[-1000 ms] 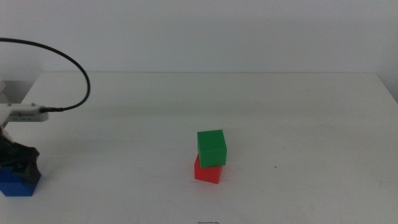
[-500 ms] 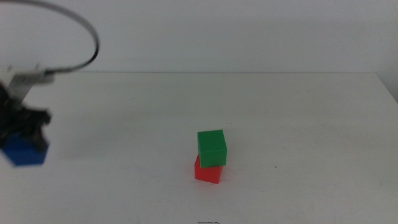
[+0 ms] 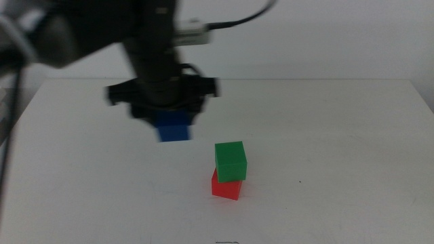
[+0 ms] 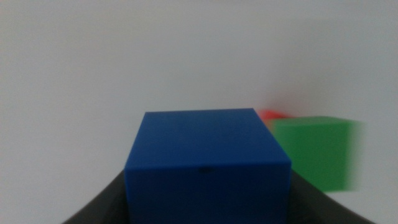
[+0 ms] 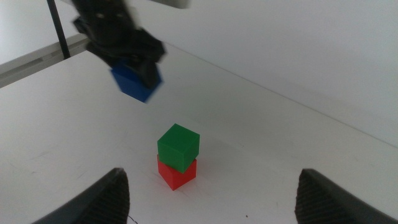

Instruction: Stack red cubes first, then green, then blue cubes in a specific spot.

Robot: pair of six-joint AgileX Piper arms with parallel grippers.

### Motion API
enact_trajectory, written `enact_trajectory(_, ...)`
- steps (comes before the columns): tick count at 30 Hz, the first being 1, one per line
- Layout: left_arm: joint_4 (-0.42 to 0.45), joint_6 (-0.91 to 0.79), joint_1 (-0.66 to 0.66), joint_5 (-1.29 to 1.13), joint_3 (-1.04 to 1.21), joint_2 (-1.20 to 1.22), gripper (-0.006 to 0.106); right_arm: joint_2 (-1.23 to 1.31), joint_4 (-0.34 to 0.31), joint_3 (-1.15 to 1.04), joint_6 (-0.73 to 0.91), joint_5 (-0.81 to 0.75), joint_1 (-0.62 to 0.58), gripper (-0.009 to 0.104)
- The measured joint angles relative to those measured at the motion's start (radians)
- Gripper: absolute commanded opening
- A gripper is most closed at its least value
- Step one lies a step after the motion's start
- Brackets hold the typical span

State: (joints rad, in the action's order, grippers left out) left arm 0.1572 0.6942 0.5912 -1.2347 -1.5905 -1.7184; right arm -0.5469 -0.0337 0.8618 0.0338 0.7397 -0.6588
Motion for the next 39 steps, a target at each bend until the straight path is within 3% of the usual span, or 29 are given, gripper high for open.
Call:
enact_trajectory(9,-0.035,0.023,0.15,0.001,-0.182,-0.149,-0.001,0.0,0.0,0.0,0.0,0.0,0.0,0.081)
enact_trajectory(39,-0.036,0.038,0.162,0.003,-0.189,-0.231,-0.001,0.0,0.0,0.0,0.0,0.0,0.0,0.081)
